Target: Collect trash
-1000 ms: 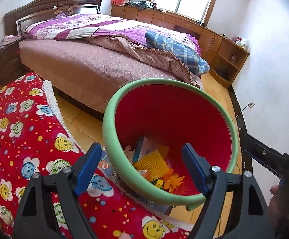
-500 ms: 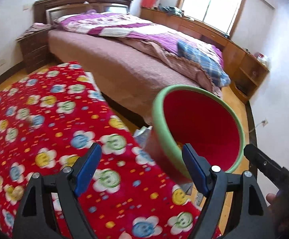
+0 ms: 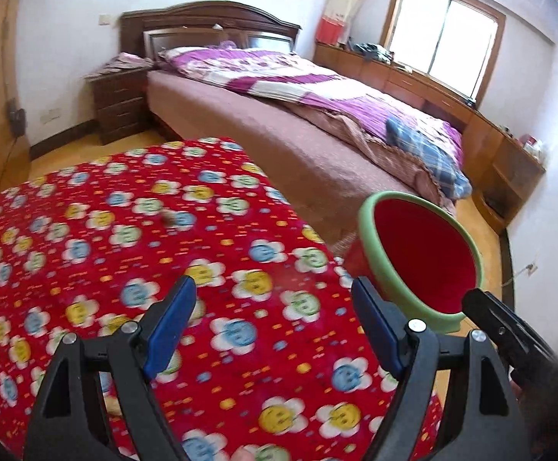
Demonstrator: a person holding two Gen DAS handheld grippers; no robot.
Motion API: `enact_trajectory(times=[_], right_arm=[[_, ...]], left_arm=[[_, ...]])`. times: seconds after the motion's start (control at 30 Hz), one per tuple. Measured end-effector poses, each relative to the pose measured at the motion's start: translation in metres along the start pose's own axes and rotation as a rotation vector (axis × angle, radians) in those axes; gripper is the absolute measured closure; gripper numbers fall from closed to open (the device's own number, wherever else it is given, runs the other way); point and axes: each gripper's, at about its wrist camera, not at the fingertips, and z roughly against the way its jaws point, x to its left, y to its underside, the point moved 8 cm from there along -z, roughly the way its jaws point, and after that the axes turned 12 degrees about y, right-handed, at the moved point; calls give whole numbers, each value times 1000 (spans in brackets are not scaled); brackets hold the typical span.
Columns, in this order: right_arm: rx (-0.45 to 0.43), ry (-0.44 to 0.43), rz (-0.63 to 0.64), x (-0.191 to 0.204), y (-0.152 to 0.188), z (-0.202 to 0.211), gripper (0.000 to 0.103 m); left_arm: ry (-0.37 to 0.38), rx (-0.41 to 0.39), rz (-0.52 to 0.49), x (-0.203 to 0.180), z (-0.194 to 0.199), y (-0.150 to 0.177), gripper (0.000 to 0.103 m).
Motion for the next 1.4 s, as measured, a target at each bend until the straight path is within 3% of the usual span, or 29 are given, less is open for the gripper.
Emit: enact_trajectory(times=[0.3, 0.77, 1.4], right_arm=[[-52, -39, 87, 40, 20, 18, 33], [-138, -42, 156, 67, 56, 32, 33], [-154, -31, 197, 71, 93, 42, 33]], left_arm=[[-132, -68, 15, 34, 51, 19, 21], [-274, -147, 25, 62, 85, 61, 21], [-340, -181, 40, 74, 92, 98, 21]])
